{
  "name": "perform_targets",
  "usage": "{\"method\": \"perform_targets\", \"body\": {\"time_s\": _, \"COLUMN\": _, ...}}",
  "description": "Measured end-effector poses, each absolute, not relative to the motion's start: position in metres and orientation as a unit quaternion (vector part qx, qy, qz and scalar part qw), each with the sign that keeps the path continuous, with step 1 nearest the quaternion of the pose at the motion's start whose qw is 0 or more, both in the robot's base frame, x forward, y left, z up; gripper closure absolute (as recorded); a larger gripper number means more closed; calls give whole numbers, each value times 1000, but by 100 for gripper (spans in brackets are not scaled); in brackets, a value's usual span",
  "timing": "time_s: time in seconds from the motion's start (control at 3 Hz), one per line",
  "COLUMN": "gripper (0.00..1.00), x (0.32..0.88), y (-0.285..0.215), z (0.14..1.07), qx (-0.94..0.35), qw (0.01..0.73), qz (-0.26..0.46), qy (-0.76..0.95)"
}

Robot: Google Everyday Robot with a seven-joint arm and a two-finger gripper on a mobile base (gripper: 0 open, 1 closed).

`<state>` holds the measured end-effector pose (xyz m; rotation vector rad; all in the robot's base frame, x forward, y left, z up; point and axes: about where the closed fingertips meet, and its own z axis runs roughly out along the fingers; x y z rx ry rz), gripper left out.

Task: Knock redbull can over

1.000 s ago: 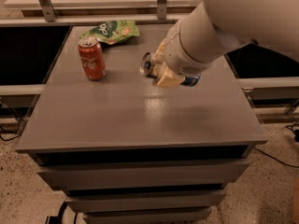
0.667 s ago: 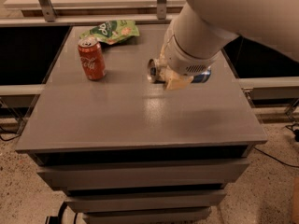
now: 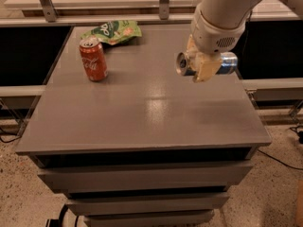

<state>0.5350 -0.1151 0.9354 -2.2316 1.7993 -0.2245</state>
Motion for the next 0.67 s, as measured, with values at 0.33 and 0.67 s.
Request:
{"method": "perform_targets", "body": {"time_s": 0.33, "gripper": 100, "x": 524, "y": -133, "z": 908, "qx": -774, "qw": 76, "qz": -42, "qy": 628}}
{"method": "perform_targets", "body": {"time_s": 0.67, "gripper": 82, "x": 514, "y": -142, "z": 874, "qx": -764, "qw": 57, "qz": -11, "qy": 642}}
